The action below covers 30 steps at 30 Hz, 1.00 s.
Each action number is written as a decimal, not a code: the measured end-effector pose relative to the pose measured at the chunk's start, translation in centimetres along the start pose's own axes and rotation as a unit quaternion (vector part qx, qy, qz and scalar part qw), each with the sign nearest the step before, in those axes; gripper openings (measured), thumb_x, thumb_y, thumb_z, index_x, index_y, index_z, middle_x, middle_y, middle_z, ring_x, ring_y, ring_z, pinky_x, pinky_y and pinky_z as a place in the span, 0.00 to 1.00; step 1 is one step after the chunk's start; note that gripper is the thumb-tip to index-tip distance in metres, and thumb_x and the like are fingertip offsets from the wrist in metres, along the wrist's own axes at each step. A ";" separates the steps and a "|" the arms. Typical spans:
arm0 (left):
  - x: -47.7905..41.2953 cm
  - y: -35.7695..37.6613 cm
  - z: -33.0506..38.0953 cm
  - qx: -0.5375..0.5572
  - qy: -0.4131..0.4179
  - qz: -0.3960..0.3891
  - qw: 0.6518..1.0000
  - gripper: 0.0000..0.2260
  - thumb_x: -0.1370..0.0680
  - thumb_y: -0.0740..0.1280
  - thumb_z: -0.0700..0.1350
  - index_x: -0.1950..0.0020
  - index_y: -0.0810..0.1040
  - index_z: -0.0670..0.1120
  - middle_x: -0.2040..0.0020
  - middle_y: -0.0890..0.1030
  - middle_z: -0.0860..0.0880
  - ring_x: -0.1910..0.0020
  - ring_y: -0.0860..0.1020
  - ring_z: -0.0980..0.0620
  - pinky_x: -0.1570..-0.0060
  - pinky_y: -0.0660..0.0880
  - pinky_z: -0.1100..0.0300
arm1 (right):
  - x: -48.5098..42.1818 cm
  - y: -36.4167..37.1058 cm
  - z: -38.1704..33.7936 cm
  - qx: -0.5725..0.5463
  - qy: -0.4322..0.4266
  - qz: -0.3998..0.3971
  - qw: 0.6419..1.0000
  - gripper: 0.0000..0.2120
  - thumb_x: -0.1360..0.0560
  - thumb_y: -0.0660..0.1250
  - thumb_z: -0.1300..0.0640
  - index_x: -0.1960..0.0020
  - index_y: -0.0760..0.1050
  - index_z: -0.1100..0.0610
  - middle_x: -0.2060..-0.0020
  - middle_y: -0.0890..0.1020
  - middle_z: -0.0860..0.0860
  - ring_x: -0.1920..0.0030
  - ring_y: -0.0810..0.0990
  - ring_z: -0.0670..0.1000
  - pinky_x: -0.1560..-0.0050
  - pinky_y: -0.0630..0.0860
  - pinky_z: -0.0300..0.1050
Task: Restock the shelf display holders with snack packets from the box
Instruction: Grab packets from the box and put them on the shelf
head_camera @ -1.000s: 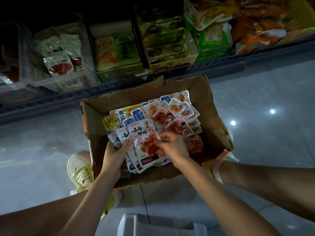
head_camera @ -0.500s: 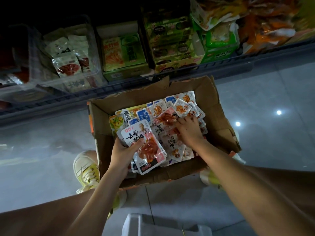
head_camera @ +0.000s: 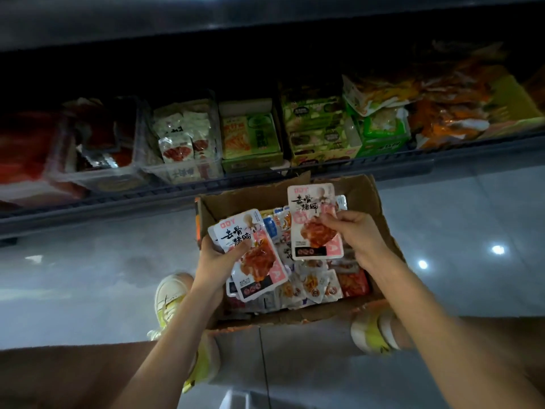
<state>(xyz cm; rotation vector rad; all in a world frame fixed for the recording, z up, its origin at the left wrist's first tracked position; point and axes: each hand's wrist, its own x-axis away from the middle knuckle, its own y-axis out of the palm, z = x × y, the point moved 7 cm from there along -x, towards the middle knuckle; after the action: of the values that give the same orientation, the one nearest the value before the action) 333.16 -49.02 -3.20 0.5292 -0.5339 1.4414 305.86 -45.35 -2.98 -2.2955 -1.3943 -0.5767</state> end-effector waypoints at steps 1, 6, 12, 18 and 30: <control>0.5 -0.3 0.9 0.017 0.009 0.001 1.000 0.25 0.31 0.75 0.40 0.38 0.70 0.48 0.48 0.83 0.44 0.51 0.83 0.44 0.47 0.78 0.42 | 1.2 1.2 -1.1 -0.025 0.008 -0.027 0.999 0.08 0.33 0.76 0.58 0.59 0.81 0.62 0.57 0.84 0.56 0.56 0.83 0.50 0.52 0.79 0.42; 3.4 -1.9 5.8 0.082 0.049 -0.006 0.995 0.25 0.29 0.74 0.40 0.35 0.69 0.44 0.44 0.81 0.41 0.49 0.82 0.42 0.50 0.79 0.43 | 6.9 8.1 -6.9 0.029 -0.050 -0.112 0.992 0.11 0.31 0.75 0.54 0.66 0.77 0.58 0.66 0.83 0.52 0.62 0.81 0.47 0.57 0.74 0.41; 7.5 -5.3 10.8 0.161 0.075 -0.016 0.984 0.29 0.33 0.73 0.47 0.34 0.71 0.43 0.46 0.83 0.43 0.50 0.83 0.45 0.55 0.78 0.52 | 12.0 14.7 -11.8 0.057 -0.118 -0.160 0.978 0.09 0.28 0.73 0.55 0.63 0.76 0.58 0.64 0.82 0.53 0.61 0.81 0.50 0.54 0.76 0.48; 10.6 -8.6 15.5 0.206 0.123 -0.023 0.971 0.24 0.27 0.70 0.52 0.34 0.73 0.42 0.46 0.83 0.42 0.49 0.82 0.43 0.57 0.81 0.49 | 15.8 19.2 -15.9 0.077 -0.175 -0.218 0.957 0.08 0.26 0.71 0.57 0.51 0.77 0.61 0.52 0.84 0.57 0.53 0.82 0.53 0.53 0.78 0.48; 13.0 -19.0 28.6 0.192 0.206 -0.008 0.959 0.14 0.24 0.69 0.43 0.40 0.76 0.45 0.54 0.85 0.44 0.59 0.84 0.47 0.67 0.80 0.55 | 21.5 32.6 -28.6 0.112 -0.289 -0.343 0.886 0.25 0.21 0.62 0.58 0.28 0.57 0.45 0.36 0.75 0.47 0.37 0.75 0.47 0.35 0.72 0.51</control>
<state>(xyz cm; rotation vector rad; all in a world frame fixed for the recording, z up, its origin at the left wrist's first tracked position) 352.16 -58.13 26.80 0.5143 0.0871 1.5950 340.04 -58.60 28.67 -1.8058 -2.4424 0.1311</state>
